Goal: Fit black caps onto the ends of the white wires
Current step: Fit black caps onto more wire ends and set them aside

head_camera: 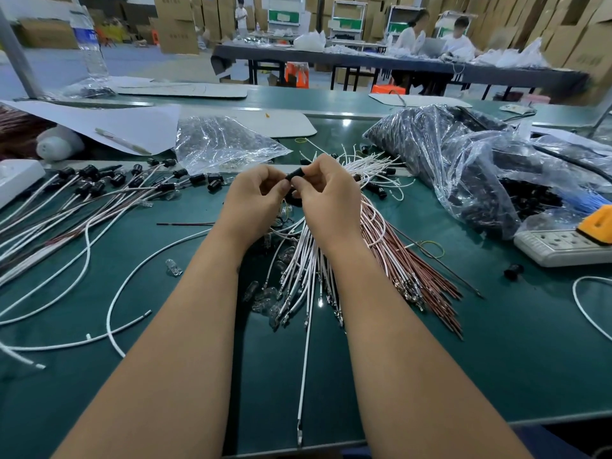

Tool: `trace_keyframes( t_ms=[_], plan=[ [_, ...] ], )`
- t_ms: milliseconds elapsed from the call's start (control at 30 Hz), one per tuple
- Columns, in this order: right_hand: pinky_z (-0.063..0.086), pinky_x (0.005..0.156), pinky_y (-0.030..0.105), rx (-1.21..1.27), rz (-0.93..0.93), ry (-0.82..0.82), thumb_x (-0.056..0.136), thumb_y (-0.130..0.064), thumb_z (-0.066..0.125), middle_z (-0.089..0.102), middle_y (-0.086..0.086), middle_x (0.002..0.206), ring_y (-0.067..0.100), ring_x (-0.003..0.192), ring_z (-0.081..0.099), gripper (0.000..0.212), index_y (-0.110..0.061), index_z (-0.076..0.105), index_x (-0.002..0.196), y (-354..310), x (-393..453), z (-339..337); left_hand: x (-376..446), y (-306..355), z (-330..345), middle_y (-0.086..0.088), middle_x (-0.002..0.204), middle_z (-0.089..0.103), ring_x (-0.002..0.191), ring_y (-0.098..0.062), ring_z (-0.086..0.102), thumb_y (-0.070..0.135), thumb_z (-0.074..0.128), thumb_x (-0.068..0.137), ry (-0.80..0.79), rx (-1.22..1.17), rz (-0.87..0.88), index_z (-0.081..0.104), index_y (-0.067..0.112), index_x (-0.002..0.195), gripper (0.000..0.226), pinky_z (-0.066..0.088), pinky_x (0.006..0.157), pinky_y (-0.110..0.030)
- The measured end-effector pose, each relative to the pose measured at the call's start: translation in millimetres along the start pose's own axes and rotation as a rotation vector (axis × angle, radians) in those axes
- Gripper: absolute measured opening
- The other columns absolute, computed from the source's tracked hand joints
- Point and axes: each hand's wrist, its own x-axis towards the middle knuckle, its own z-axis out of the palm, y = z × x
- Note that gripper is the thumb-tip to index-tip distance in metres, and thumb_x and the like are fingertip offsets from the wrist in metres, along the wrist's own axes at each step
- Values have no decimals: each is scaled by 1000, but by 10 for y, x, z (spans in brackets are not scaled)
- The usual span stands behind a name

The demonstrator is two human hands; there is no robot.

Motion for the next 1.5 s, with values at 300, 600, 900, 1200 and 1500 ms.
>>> trace_keyframes(
  t_ms=[300, 600, 900, 1200, 1500],
  plan=[
    [41, 59, 26, -154, 47, -2, 93, -22, 61, 60, -9, 78, 8, 69, 57, 8, -17, 59, 99, -1, 20, -28, 14, -7, 5, 5, 61, 51, 43, 2, 38, 4, 55, 94, 44, -71, -51, 67, 16, 94, 17, 30, 44, -10],
    [33, 95, 37, -845, -115, -455, 92, -40, 55, 60, 0, 109, 22, 109, 47, 27, -24, 66, 110, 3, -21, 1, 96, -181, -84, 1, 77, 58, 71, -18, 51, 12, 53, 94, 273, 87, -175, 64, 13, 98, 13, 43, 67, -29],
    [30, 102, 44, -845, -155, -457, 93, -47, 51, 59, 2, 120, 25, 120, 45, 37, -27, 61, 123, 5, -34, 63, 85, -172, -36, -7, 83, 68, 80, -24, 62, 11, 52, 92, 156, 115, -200, 65, 12, 91, 13, 49, 78, -34],
    [38, 91, 38, -753, -217, -389, 91, -32, 52, 64, 2, 104, 25, 105, 54, 25, -20, 66, 107, 17, -50, 80, 57, -117, -24, -3, 76, 67, 82, -26, 66, 8, 52, 91, 150, 23, -201, 63, 15, 85, 14, 53, 85, -40],
    [48, 62, 23, -56, 155, -16, 85, -13, 58, 62, -6, 70, 13, 70, 60, 12, -19, 64, 78, -24, 50, -26, 4, -3, -16, -1, 80, 70, 66, -2, 58, 9, 56, 90, 97, -102, -139, 69, 15, 87, 15, 46, 65, -15]
  ],
)
